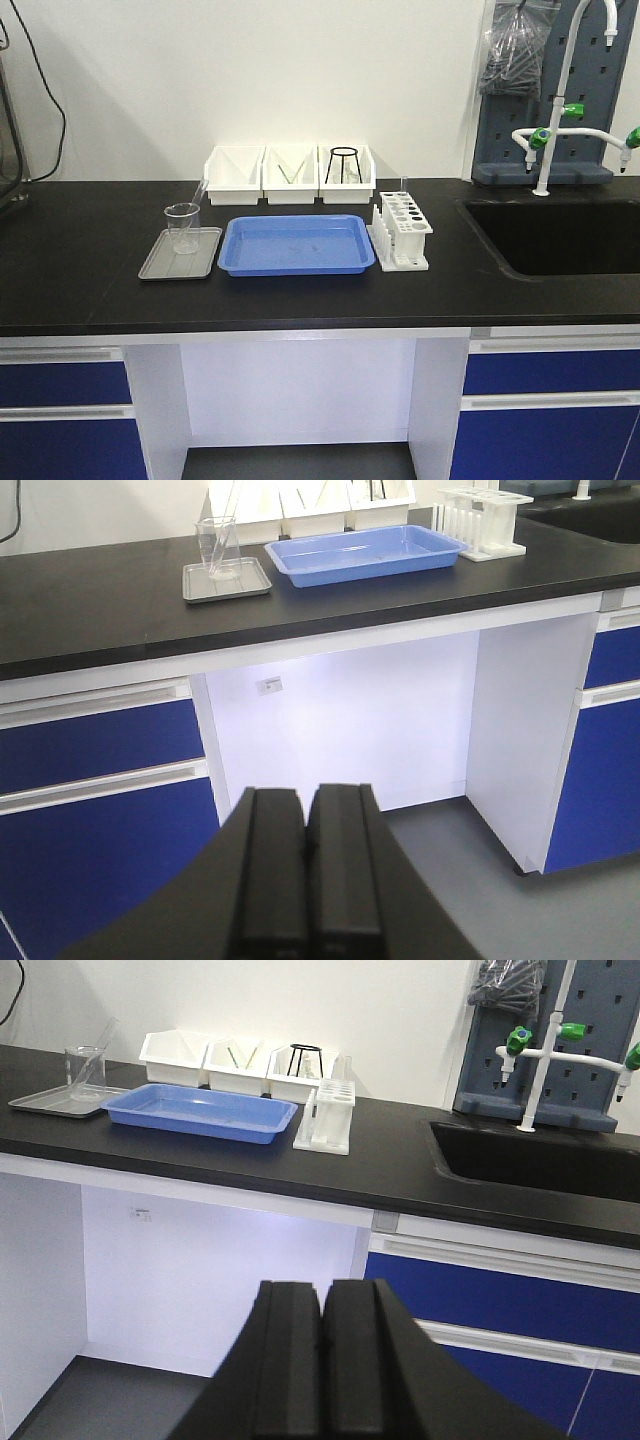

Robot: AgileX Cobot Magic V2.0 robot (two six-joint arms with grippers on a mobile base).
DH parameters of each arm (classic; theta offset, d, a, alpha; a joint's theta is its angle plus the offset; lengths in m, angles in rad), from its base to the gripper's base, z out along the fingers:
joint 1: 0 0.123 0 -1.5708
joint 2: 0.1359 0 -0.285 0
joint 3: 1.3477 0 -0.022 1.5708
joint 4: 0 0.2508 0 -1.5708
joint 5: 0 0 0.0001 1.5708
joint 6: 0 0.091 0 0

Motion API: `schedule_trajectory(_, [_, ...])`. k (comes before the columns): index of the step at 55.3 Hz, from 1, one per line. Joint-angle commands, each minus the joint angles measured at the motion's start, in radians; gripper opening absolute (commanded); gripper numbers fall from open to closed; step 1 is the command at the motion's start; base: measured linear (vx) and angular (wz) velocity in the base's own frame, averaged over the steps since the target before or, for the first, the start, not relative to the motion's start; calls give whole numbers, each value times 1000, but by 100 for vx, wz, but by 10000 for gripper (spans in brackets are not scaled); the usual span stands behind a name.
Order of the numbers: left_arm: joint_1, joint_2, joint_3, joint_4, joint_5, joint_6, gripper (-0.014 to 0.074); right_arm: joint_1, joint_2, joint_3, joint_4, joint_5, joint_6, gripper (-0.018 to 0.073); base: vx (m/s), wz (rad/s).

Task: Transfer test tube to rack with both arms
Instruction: 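Drive the base forward toward the bench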

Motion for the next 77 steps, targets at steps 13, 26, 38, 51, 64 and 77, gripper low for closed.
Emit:
schedule_trajectory(13, [0, -14, -26, 0, -81, -4, 2, -5, -8, 15, -12, -80, -2, -11, 0, 0])
schedule_trajectory(26, [0, -14, -26, 0, -81, -4, 2, -5, -8, 15, -12, -80, -2, -11, 0, 0])
schedule_trajectory(38, [0, -14, -26, 0, -81, -4, 2, -5, -8, 15, -12, -80, -2, -11, 0, 0])
schedule_trajectory(51, [0, -14, -26, 0, -81, -4, 2, -5, -8, 15, -12, -80, -2, -11, 1, -2])
schedule_trajectory(64, [0, -14, -26, 0, -81, -4, 2, -5, -8, 15, -12, -80, -2, -11, 4, 0])
schedule_trajectory(77, [0, -14, -26, 0, -81, -4, 2, -5, -8, 15, -12, -80, -2, -11, 11, 3])
